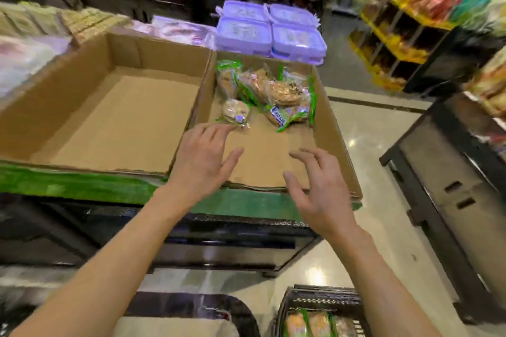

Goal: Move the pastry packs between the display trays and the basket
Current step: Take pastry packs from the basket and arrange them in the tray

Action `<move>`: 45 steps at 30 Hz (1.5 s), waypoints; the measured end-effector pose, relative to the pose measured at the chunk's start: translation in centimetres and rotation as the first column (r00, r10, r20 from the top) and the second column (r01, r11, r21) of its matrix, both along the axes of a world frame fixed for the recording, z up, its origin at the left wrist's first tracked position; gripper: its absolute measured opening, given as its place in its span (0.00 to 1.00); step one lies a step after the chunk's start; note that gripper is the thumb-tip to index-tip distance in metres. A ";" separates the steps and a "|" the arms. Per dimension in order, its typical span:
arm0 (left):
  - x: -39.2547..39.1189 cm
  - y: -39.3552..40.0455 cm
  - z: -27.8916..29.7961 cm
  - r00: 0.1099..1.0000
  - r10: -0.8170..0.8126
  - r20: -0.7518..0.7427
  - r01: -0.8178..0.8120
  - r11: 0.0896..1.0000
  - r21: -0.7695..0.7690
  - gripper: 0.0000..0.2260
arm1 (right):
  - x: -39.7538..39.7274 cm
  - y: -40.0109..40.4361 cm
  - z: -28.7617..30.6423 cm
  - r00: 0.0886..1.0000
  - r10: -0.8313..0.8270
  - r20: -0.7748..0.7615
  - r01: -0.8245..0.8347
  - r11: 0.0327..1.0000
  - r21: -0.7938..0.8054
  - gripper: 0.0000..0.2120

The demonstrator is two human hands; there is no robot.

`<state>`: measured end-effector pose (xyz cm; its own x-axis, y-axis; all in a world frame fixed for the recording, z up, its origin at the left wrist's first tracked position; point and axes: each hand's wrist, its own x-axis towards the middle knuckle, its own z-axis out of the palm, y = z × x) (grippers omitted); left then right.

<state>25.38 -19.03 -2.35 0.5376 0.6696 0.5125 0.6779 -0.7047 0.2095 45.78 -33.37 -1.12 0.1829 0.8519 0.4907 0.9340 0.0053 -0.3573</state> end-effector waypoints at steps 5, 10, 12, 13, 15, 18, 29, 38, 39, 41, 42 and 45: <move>-0.4 2.6 -1.9 0.993 0.057 -0.108 -0.081 0.969 -0.234 0.27 | -0.5 4.7 -2.7 0.997 -0.073 0.014 0.074 0.983 -0.170 0.17; -0.1 2.8 -2.0 0.993 0.110 -0.030 -0.114 0.955 -0.275 0.26 | 0.6 7.1 -2.9 0.998 -0.054 -0.036 0.043 0.963 -0.267 0.16; 0.3 3.3 -1.8 0.993 0.085 -0.078 -0.103 0.961 -0.257 0.26 | 1.7 8.5 -2.5 0.995 -0.030 -0.099 0.000 0.957 -0.289 0.16; 0.5 3.8 -1.8 0.994 0.066 -0.084 -0.084 0.969 -0.233 0.26 | 2.5 9.5 -2.3 0.995 -0.019 -0.095 -0.009 0.959 -0.283 0.17; 1.3 5.3 -1.7 0.996 0.044 -0.072 -0.060 0.971 -0.231 0.29 | 4.5 12.0 -2.0 0.999 -0.016 -0.051 0.002 0.964 -0.265 0.18; 2.7 8.5 -1.5 0.995 0.084 -0.061 -0.097 0.955 -0.279 0.32 | 7.7 16.1 -1.4 0.989 -0.117 -0.086 0.083 0.940 -0.331 0.20; 8.9 17.8 -1.2 0.993 -0.056 -0.107 0.004 0.900 -0.436 0.28 | 14.0 27.9 -1.9 0.889 -0.447 -0.102 0.349 0.804 -0.482 0.28; 17.8 29.7 0.4 0.998 -0.018 -0.056 -0.013 0.863 -0.505 0.27 | 15.8 31.7 -1.1 0.828 -0.534 -0.172 0.347 0.730 -0.589 0.45; 19.1 30.8 0.3 0.998 0.018 -0.058 -0.046 0.834 -0.549 0.28 | 16.1 31.7 -1.1 0.829 -0.528 -0.181 0.333 0.729 -0.598 0.46; 21.5 32.3 -0.2 0.996 0.090 -0.022 -0.082 0.739 -0.669 0.30 | 16.4 31.6 -1.2 0.833 -0.516 -0.198 0.312 0.735 -0.602 0.48; 22.5 32.7 -0.5 0.992 0.126 -0.025 -0.107 0.702 -0.704 0.29 | 16.4 31.5 -1.2 0.834 -0.512 -0.203 0.308 0.739 -0.599 0.49; 24.1 32.6 -1.4 0.973 0.179 -0.146 -0.230 0.698 -0.679 0.21 | 16.4 31.2 -1.2 0.816 -0.526 -0.240 0.298 0.739 -0.605 0.48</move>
